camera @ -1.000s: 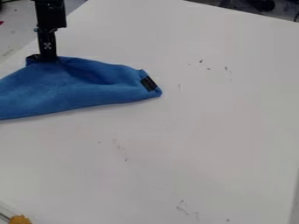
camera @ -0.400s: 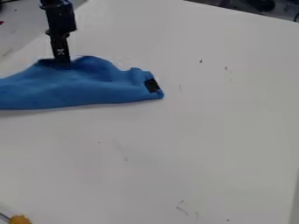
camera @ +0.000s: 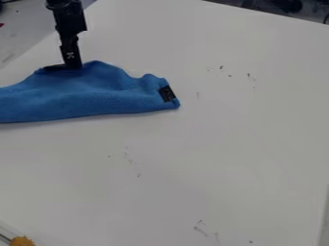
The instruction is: Fold the cloth from bottom right to top left
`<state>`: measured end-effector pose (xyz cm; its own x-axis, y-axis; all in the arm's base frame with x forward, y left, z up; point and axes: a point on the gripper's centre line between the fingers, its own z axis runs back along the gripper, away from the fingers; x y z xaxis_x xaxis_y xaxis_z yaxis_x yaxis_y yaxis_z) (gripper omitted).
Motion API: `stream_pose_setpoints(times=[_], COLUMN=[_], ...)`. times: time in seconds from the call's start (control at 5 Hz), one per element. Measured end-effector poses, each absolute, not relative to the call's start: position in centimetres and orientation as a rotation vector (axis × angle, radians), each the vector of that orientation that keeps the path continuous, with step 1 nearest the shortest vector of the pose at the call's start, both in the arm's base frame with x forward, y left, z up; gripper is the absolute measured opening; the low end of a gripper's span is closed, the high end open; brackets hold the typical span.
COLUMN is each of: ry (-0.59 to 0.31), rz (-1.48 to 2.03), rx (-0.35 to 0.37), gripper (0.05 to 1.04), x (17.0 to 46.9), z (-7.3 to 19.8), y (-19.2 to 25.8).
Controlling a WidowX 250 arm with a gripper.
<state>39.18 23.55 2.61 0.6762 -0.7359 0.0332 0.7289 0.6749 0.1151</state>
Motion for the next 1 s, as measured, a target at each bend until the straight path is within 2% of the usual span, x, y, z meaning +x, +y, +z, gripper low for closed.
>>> stream_pose_setpoints(times=[0.4, 0.6, 0.8, 1.0], ry=[-0.163, -0.113, -0.032, -0.006], rz=[-0.872, -0.868, -0.821, -0.740], rx=[0.232, 0.172, 0.032, 0.005], gripper=[1.001, 1.001, 1.001, 1.001], x=[41.7, 42.6, 42.7, 42.3], z=[3.6, 4.5, 4.5, 4.6], y=[25.5, 26.4, 26.2, 25.8])
